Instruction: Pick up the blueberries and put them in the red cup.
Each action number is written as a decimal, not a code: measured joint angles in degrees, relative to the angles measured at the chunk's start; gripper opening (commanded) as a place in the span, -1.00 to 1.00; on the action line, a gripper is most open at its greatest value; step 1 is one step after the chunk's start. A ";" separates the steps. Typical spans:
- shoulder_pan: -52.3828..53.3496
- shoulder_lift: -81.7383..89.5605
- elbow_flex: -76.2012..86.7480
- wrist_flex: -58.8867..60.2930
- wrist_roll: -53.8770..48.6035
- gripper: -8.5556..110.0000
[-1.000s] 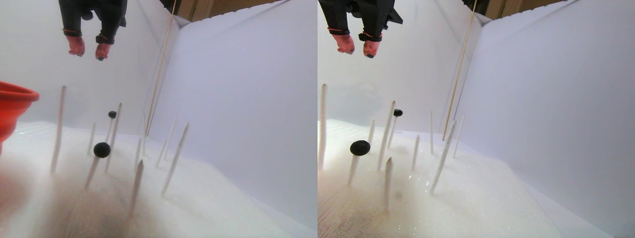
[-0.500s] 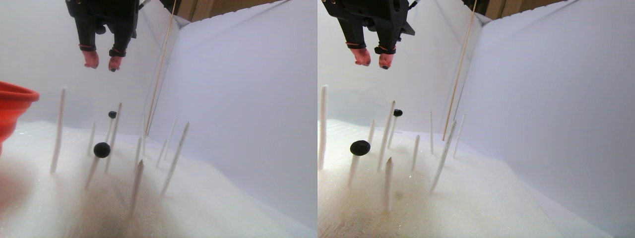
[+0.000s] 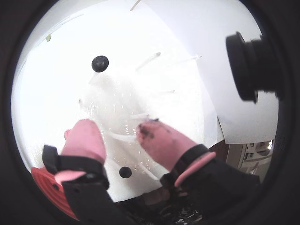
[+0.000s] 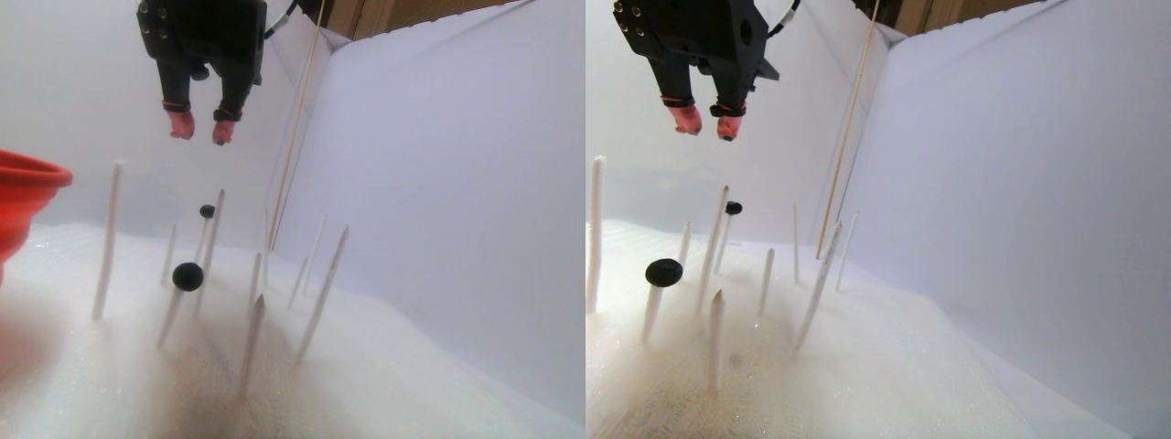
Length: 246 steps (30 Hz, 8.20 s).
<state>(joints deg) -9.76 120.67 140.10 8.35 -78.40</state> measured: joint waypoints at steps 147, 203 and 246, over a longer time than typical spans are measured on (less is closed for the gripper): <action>-0.26 -48.16 -26.98 -22.15 -0.88 -0.61; -4.31 -39.73 -17.23 -26.72 -1.76 -0.63; -11.25 -17.14 -4.92 -10.90 3.16 -0.64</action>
<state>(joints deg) -21.01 103.54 135.18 -2.55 -75.23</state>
